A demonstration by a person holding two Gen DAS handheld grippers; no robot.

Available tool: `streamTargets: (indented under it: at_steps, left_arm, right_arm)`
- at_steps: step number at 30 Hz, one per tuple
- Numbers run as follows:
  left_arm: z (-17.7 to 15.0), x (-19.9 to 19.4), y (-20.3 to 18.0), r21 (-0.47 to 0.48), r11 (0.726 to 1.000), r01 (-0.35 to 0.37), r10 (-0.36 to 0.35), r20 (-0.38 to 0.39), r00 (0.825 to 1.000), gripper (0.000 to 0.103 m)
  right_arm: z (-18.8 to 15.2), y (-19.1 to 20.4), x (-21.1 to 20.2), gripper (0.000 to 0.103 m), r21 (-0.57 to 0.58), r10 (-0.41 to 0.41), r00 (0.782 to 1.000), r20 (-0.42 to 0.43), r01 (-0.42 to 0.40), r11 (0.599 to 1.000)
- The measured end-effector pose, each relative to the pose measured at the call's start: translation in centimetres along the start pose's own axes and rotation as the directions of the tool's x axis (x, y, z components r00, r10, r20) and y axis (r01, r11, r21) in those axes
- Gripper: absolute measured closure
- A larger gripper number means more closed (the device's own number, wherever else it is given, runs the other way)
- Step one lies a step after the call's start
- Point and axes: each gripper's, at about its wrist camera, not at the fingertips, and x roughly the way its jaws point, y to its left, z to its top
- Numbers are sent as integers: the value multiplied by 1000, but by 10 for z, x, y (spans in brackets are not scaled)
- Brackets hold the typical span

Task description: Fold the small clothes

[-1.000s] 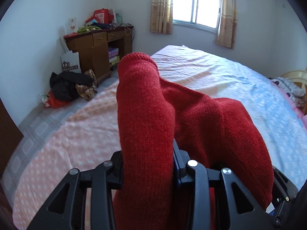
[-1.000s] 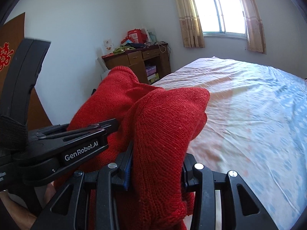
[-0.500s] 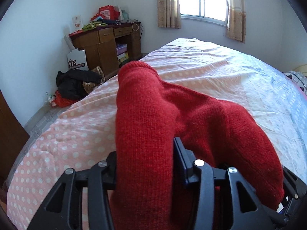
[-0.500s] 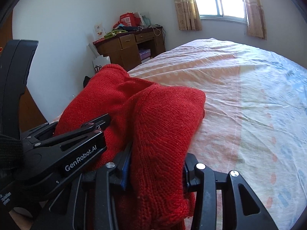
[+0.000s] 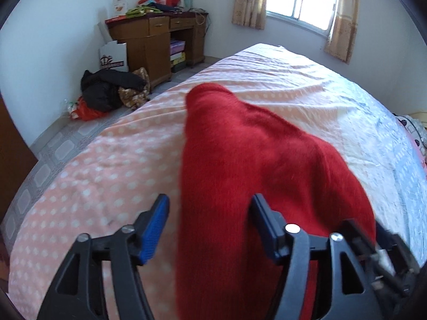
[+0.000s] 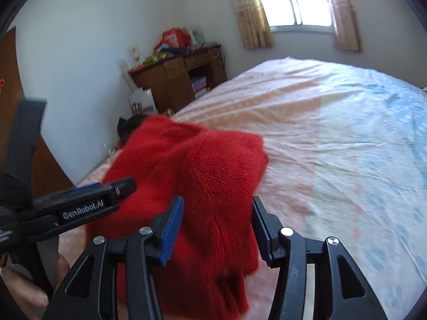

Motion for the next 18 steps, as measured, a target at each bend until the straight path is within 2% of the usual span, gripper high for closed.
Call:
streamTargets:
  at_steps: [4,7,10,12,14,18]
  left_arm:
    - [-18,-15,12,-40,997,-59,60,11,998,13]
    - [-31,-16,17,-69,995,-68,68,3,998,12]
    - [-35,-12,16,-66,994,-83,83,-16,996,8]
    - [-36,-13,17,-66,994,-86,84,-24,996,6]
    - [-38,-15,18,-63,994,-85,83,-30,996,6]
    - [-49,-24,19,-45,994,-95,93,-39,995,6]
  right_arm:
    - [-13,27,-17,52,-125,-99,995,31,102,987]
    - [-23,38,-7,55,-174,-107,994,-18,102,979]
    - [-39,38,11,55,-203,-164,981,-100,141,969]
    - [-43,37,7,55,-215,-171,982,-85,150,965]
    - [-45,34,1,55,-205,-161,981,-105,137,969]
    - [-53,19,-27,55,-108,-105,988,-109,94,990]
